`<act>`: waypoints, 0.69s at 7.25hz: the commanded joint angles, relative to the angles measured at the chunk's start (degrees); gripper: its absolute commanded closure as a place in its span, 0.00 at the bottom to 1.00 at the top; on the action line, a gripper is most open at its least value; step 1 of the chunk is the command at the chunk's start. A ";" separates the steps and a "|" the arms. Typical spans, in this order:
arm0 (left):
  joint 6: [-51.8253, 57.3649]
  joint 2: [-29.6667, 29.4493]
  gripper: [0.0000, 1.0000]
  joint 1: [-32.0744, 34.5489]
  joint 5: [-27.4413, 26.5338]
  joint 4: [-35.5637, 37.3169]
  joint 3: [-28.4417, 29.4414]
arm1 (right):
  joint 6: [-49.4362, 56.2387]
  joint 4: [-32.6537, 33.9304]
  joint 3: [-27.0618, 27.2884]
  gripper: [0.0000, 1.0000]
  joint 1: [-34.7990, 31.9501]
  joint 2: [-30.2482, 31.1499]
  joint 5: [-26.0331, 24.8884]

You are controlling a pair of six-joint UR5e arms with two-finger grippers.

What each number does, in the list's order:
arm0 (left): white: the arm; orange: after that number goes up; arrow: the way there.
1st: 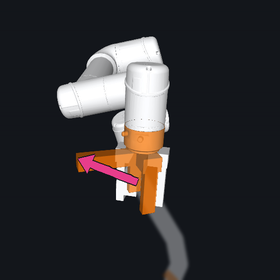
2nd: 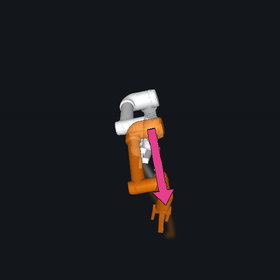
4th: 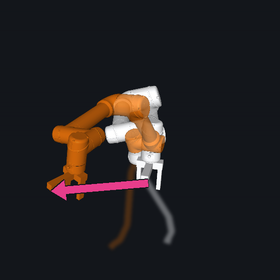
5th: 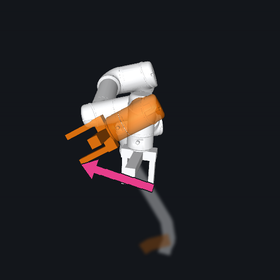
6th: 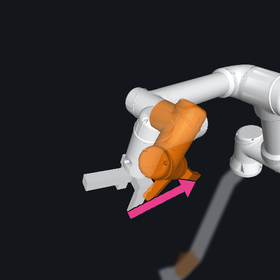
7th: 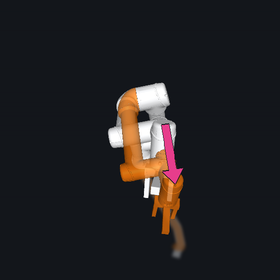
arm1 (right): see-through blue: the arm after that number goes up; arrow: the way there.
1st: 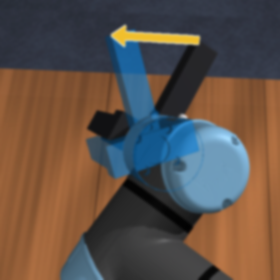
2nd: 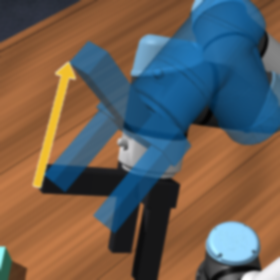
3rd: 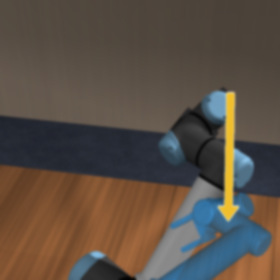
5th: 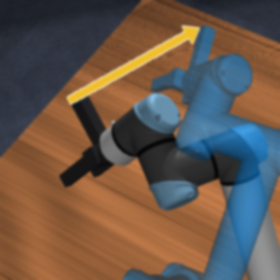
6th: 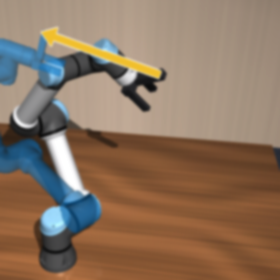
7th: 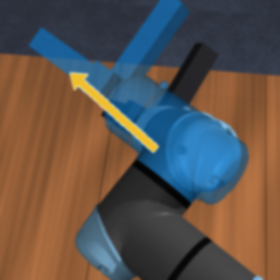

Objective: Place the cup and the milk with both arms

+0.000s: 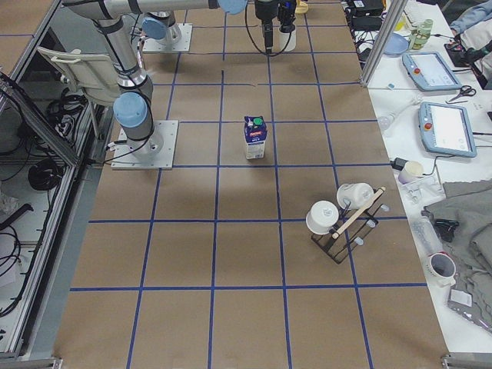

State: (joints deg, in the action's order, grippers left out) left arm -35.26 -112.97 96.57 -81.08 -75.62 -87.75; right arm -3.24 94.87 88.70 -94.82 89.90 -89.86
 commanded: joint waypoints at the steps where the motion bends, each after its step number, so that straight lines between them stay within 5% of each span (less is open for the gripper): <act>1: -8.21 -0.58 1.00 5.02 4.24 2.03 -4.78 | 1.74 -0.73 0.06 0.00 0.59 -0.42 -0.32; 5: -11.67 -1.29 1.00 8.81 10.68 3.63 -8.93 | 14.10 -0.91 0.67 0.00 11.72 -2.01 -0.50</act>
State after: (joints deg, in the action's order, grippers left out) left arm -45.76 -114.04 104.26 -71.32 -72.37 -95.98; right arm 6.54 93.98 88.98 -87.16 88.16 -90.34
